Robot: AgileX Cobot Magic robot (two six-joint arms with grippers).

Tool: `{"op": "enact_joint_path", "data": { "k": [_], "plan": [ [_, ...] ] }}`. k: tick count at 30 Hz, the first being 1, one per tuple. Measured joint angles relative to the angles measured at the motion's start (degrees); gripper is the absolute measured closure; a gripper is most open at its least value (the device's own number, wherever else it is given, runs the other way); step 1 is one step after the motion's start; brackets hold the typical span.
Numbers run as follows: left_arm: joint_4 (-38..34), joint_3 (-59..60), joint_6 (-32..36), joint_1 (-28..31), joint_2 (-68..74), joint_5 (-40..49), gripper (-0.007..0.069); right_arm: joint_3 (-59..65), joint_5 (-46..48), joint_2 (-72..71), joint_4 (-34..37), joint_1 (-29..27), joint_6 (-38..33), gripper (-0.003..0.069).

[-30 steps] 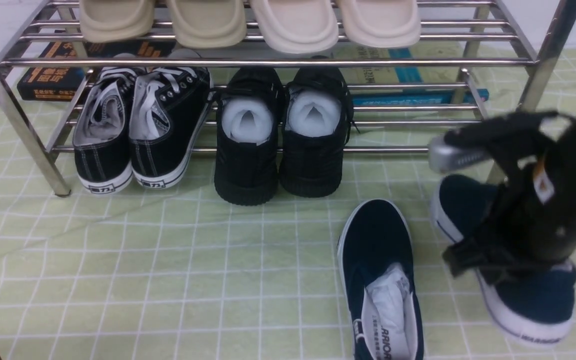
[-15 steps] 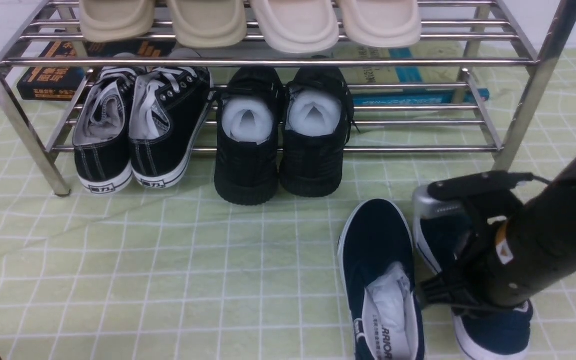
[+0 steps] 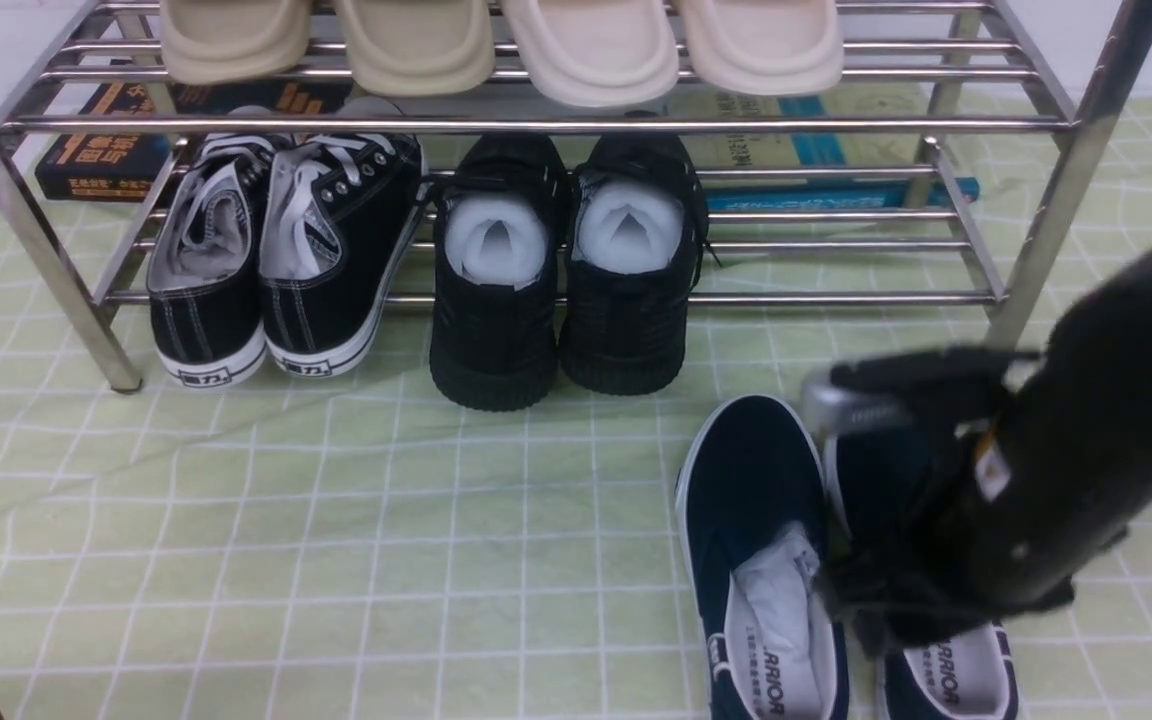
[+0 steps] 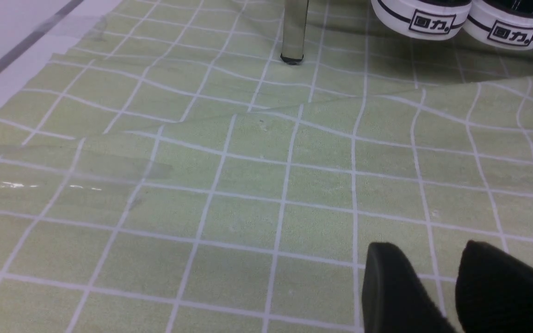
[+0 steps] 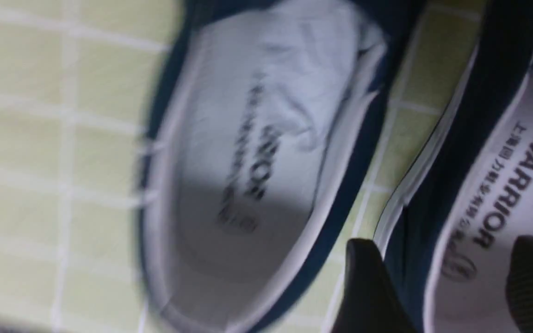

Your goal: Take the shoes off the shelf with your hand from the green coffee tablecloth.

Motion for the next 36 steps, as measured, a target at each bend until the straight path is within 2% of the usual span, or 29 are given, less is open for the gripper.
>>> {"op": "enact_joint_path", "data": {
  "k": [2,4,6,8,9,10,13,15,18,19,21,25,30,36],
  "plan": [
    [0.0,0.0,0.0,0.0,0.0,0.0,0.0383,-4.45,6.03,-3.41,-0.37,0.0,-4.16,0.0295],
    [0.0,0.0,0.0,0.0,0.0,0.0,0.0383,-8.23,11.71,-7.3,-2.58,0.0,-7.21,0.0382],
    [0.0,0.0,0.0,0.0,0.0,0.0,0.0383,-9.68,13.19,-10.67,-4.46,0.0,-8.55,0.0464],
    [0.0,0.0,0.0,0.0,0.0,0.0,0.0383,-9.95,14.3,-16.75,-8.11,0.0,-9.43,0.0596],
    [0.0,0.0,0.0,0.0,0.0,0.0,0.0383,-9.82,14.38,-17.31,-8.37,0.0,-9.42,0.0606],
    [0.0,0.0,0.0,0.0,0.0,0.0,0.0383,-8.78,14.51,-21.61,-9.85,0.0,-9.42,0.0657],
    [0.0,0.0,0.0,0.0,0.0,0.0,0.0383,-4.53,14.48,-31.61,-10.62,0.0,-9.42,0.0673],
    [0.0,0.0,0.0,0.0,0.0,0.0,0.0383,0.69,11.13,-39.46,-10.01,0.0,-9.3,0.0673],
    [0.0,0.0,0.0,0.0,0.0,0.0,0.0383,11.03,0.81,-52.01,-8.21,0.0,-7.71,0.0673],
    [0.0,0.0,0.0,0.0,0.0,0.0,0.0383,11.79,0.0,-52.82,-8.07,0.0,-7.71,0.0673],
    [0.0,0.0,0.0,0.0,0.0,0.0,0.0383,21.58,-10.12,-62.26,-5.83,0.0,-6.14,0.0673],
    [0.0,0.0,0.0,0.0,0.0,0.0,0.0383,36.02,-23.79,-74.08,-3.89,0.0,-5.55,0.0671],
    [0.0,0.0,0.0,0.0,0.0,0.0,0.0383,44.82,-31.04,-81.5,-3.78,0.0,-5.33,0.0666],
    [0.0,0.0,0.0,0.0,0.0,0.0,0.0383,47.84,-32.22,-83.12,-4.32,0.0,-5.33,0.0664]
  ]
}}
